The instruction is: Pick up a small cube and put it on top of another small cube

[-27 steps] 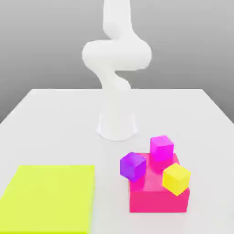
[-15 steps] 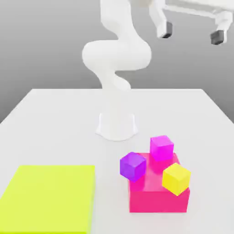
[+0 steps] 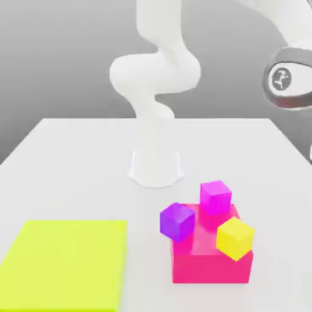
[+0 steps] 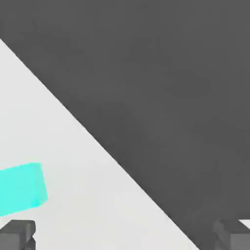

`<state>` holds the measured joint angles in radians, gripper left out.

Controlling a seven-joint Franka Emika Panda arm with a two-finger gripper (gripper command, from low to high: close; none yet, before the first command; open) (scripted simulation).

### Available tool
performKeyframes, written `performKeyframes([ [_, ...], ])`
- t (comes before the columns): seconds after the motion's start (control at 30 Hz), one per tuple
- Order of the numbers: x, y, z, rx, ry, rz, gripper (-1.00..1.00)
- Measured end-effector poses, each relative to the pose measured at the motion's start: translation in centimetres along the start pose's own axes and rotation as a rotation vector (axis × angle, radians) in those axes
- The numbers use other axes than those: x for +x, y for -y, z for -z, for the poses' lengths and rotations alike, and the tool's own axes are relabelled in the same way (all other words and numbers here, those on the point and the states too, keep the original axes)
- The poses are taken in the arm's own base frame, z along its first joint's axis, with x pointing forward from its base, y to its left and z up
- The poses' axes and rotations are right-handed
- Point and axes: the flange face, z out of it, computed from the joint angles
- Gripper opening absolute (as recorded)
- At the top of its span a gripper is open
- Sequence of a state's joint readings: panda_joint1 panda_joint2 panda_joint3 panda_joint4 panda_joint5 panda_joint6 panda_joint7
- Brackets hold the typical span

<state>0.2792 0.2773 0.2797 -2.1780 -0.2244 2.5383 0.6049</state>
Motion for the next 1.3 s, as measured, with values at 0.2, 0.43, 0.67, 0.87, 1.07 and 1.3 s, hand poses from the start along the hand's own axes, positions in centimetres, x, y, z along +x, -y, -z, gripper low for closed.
performKeyframes([
  [0.2, -4.0, 4.7, -9.5, 0.012, 0.110, 0.142, 0.00],
  [0.43, -4.7, 4.9, -13.7, 0.013, 0.115, 0.149, -1.00],
  [0.67, -4.1, 4.7, -8.6, 0.011, 0.116, 0.149, -1.00],
  [0.87, -3.8, -3.1, -3.5, -0.060, 0.101, 0.076, -1.00],
  [1.07, -5.3, -11.9, 1.1, -0.097, 0.098, -0.035, -1.00],
  [1.3, -9.7, -19.6, 5.3, -0.074, 0.107, -0.150, -1.00],
])
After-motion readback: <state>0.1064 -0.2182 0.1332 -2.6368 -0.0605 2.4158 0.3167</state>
